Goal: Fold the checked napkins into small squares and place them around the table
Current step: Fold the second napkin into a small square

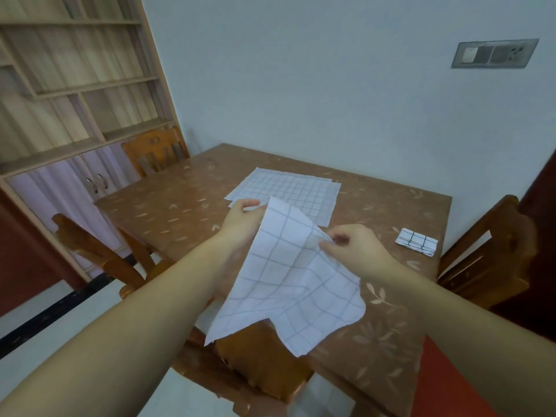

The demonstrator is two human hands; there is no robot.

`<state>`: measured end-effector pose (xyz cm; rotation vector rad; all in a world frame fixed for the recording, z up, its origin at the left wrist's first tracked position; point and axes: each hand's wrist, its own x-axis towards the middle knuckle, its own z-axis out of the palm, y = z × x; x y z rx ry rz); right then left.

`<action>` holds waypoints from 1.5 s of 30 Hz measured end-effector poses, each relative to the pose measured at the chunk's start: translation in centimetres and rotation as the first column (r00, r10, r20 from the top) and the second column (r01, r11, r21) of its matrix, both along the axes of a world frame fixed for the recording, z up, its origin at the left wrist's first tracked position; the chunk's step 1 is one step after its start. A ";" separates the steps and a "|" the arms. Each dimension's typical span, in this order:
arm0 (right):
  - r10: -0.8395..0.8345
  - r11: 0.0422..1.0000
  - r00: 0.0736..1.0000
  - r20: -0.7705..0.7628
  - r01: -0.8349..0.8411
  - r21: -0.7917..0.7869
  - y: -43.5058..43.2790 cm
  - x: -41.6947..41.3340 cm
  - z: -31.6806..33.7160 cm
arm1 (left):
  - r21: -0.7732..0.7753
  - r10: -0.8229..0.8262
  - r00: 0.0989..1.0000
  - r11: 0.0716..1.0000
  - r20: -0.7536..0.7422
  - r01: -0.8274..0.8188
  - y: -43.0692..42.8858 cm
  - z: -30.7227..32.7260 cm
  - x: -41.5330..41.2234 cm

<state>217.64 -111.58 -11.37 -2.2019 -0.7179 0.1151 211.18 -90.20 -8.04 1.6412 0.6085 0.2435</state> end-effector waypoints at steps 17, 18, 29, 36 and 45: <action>0.082 0.933 0.982 0.169 -0.017 -0.359 -3.4 1.7 0.3 | 0.107 -0.205 0.976 0.975 0.079 0.196 -0.6 1.3 0.6; 0.092 0.911 0.984 0.152 -0.022 -0.412 -3.8 1.8 0.0 | 0.115 -0.201 0.974 0.975 0.102 0.189 -0.5 1.5 0.8; 0.020 0.892 0.999 -0.042 -0.037 -0.450 -6.5 1.0 -2.7 | 0.237 -0.131 0.977 0.967 0.169 0.089 -0.1 2.6 1.2; -0.055 0.902 0.998 0.023 0.059 -0.427 -7.5 1.2 -4.5 | 0.180 0.038 0.983 0.981 0.181 -0.071 0.9 2.0 0.9; -0.031 0.810 0.971 0.235 0.163 -0.564 -8.0 0.7 -3.9 | 0.149 0.200 0.967 0.963 0.157 -0.224 2.3 1.3 1.0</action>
